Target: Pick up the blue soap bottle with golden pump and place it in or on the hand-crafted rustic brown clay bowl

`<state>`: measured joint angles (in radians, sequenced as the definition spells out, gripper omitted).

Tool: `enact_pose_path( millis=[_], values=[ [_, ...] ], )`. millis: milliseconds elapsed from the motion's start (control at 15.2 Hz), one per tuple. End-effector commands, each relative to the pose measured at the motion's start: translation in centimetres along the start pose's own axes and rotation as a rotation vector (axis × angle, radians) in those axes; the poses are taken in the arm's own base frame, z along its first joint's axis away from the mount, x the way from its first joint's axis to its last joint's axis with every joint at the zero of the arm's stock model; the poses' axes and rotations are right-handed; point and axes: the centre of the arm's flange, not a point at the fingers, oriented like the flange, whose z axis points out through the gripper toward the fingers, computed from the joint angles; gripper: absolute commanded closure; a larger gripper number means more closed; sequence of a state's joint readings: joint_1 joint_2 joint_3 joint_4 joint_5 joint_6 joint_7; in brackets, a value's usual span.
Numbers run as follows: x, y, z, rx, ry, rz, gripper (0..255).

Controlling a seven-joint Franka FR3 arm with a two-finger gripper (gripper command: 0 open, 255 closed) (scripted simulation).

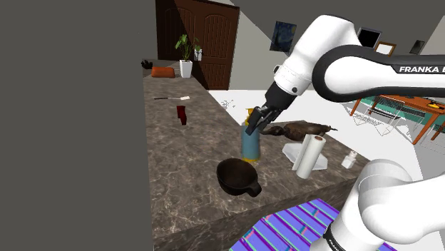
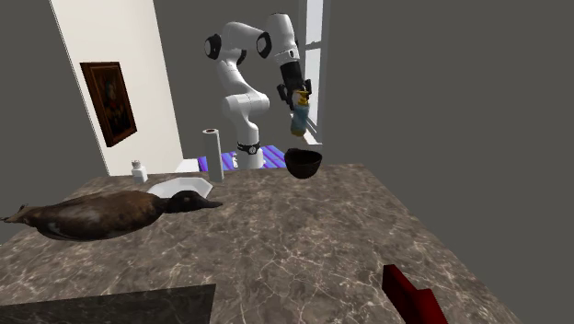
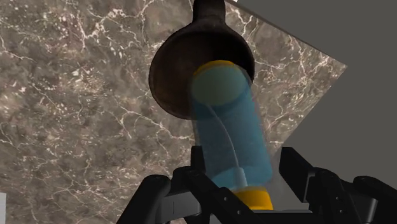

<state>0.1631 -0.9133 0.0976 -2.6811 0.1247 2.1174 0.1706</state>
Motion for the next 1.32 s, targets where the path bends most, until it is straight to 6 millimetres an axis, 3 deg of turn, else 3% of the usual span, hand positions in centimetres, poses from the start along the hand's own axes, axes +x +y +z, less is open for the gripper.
enact_pose_path(
  millis=[0,858,1254],
  values=[
    [-0.4,0.0,0.8,0.000,0.000,0.000,255],
    [-2.7,0.7,7.5,0.000,0.000,0.000,255],
    [-2.7,0.7,7.5,0.000,0.000,0.000,255]
  ],
)
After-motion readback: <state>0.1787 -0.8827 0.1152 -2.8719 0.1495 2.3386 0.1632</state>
